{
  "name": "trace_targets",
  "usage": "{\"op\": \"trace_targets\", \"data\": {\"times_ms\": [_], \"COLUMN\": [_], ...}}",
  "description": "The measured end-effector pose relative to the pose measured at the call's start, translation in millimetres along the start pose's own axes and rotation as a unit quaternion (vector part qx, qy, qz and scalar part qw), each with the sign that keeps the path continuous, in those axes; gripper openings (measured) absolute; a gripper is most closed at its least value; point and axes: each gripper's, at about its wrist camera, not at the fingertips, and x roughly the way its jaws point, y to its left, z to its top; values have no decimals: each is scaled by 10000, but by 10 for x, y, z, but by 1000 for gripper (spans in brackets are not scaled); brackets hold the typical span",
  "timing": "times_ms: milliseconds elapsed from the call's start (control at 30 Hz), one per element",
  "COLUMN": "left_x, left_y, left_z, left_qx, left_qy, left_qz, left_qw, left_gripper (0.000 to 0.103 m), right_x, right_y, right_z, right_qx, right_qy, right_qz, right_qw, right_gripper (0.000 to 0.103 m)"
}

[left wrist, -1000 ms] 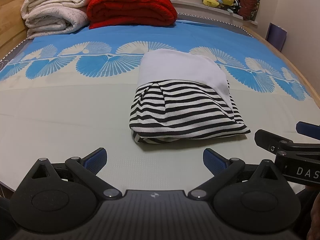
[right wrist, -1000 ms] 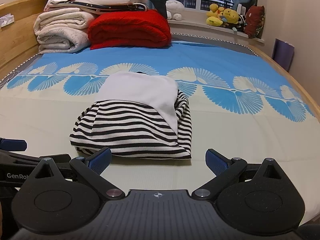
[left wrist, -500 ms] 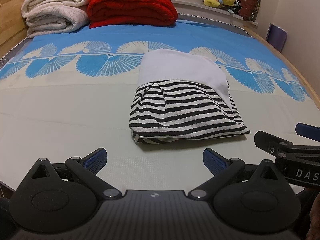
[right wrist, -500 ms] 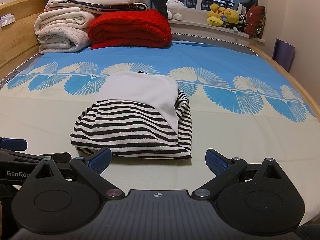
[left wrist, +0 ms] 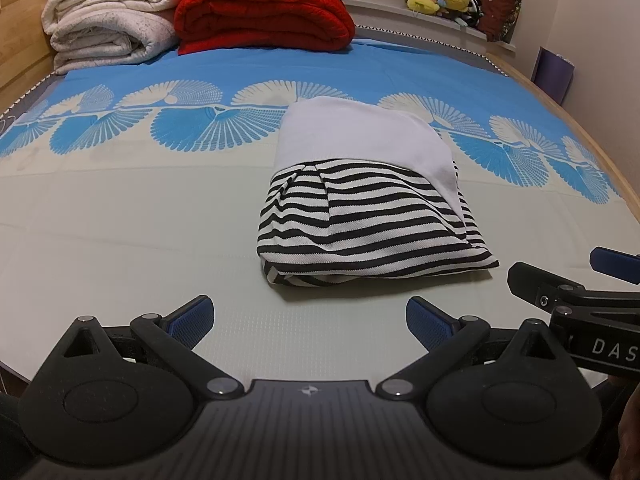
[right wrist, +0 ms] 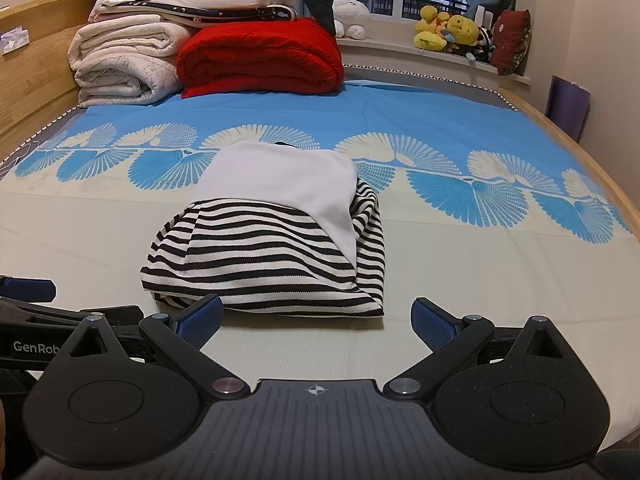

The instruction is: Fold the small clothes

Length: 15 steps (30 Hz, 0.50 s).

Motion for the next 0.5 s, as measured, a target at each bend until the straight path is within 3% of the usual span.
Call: {"op": "trace_targets", "data": {"times_ms": [500], "left_x": [17], "left_y": [-70], "left_z": [-17], "left_qx": [-29], "left_qy": [-2], "left_qz": [51], "left_qw": [10000], "left_gripper": [102], "right_x": [15], "right_y": [9], "right_z": [-20], "right_qx": [32], "right_qy": [68], "right_qz": [79], "right_qw": [9999], "right_gripper": [100]}}
